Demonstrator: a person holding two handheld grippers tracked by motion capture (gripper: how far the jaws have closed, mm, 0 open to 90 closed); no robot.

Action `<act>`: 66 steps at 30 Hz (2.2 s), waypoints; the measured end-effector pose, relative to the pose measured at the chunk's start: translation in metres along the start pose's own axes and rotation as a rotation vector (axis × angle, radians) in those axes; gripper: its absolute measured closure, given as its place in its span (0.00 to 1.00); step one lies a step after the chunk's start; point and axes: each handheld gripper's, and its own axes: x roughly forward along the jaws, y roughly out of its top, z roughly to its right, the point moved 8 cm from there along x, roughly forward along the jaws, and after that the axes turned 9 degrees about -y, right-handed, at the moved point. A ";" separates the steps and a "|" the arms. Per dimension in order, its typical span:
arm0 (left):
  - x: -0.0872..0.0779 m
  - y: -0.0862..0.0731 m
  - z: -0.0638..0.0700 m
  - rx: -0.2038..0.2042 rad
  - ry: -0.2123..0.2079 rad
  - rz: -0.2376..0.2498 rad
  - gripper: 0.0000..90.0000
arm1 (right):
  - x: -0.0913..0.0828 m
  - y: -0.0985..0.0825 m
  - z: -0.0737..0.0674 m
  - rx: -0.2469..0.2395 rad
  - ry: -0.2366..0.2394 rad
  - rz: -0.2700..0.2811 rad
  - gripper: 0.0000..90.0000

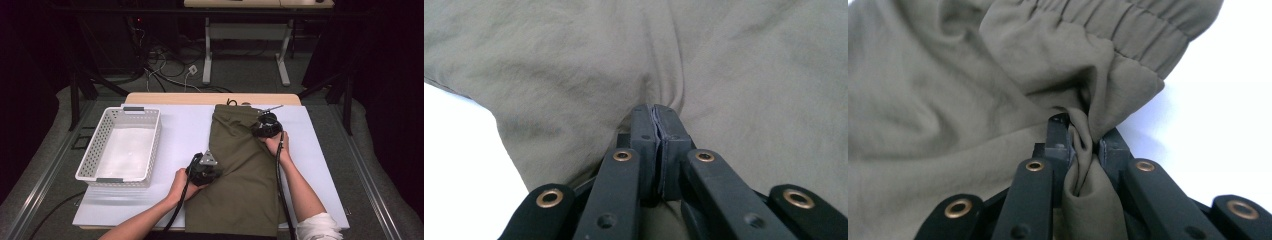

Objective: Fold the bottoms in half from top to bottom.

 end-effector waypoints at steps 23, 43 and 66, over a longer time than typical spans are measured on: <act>0.000 0.000 0.000 0.001 -0.005 -0.002 0.97 | 0.016 0.018 0.003 0.055 -0.030 -0.022 0.92; 0.000 0.000 -0.001 -0.010 -0.006 0.001 0.97 | -0.046 0.031 -0.023 -0.068 0.021 0.174 0.95; 0.000 0.000 -0.002 -0.028 -0.022 0.008 0.97 | -0.090 -0.007 -0.053 -0.158 0.093 0.256 0.95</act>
